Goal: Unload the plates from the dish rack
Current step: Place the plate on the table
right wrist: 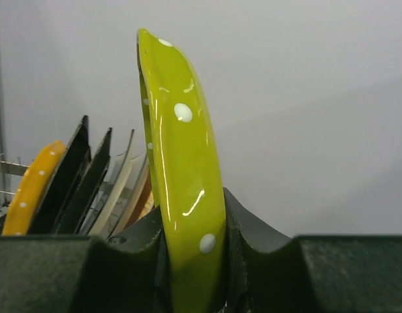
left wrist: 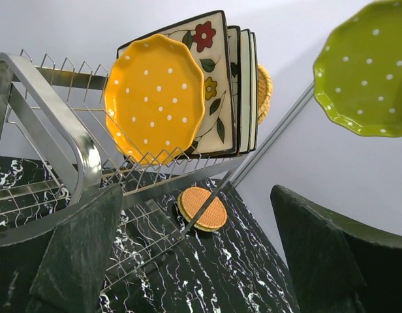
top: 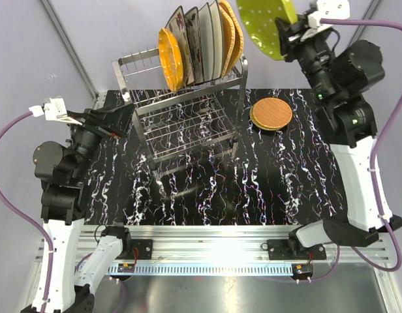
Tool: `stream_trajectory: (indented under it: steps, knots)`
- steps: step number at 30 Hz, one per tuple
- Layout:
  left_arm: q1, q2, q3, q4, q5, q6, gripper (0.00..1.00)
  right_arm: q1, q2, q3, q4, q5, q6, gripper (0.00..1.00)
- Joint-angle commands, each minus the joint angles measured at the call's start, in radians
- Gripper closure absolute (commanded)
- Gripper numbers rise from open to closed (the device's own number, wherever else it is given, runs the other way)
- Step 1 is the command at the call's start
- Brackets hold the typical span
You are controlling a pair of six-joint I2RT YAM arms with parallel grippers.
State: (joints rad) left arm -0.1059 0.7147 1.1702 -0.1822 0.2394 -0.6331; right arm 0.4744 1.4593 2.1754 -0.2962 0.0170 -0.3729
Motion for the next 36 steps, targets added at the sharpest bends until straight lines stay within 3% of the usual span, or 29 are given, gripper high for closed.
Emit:
stream_trajectory:
  steps: [1, 8, 17, 29, 36]
  knots:
    - [0.002, -0.009, -0.007, 0.064, 0.017, 0.004, 0.01, -0.069, -0.1, -0.009, 0.17, 0.0, 0.022, 1.0]
    - [0.0, -0.004, -0.014, 0.064, 0.026, 0.009, 0.01, -0.236, -0.195, -0.188, 0.186, -0.009, 0.087, 1.0]
    - [0.002, -0.012, -0.014, 0.044, 0.026, 0.015, 0.01, -0.459, -0.2, -0.338, 0.157, -0.015, 0.228, 1.0]
    - [0.002, -0.038, -0.024, 0.006, 0.015, 0.033, 0.01, -0.718, -0.097, -0.47, 0.056, -0.196, 0.452, 1.0]
    - [0.002, -0.049, -0.047, 0.007, 0.009, 0.026, 0.01, -0.781, -0.054, -0.613, 0.017, -0.327, 0.537, 1.0]
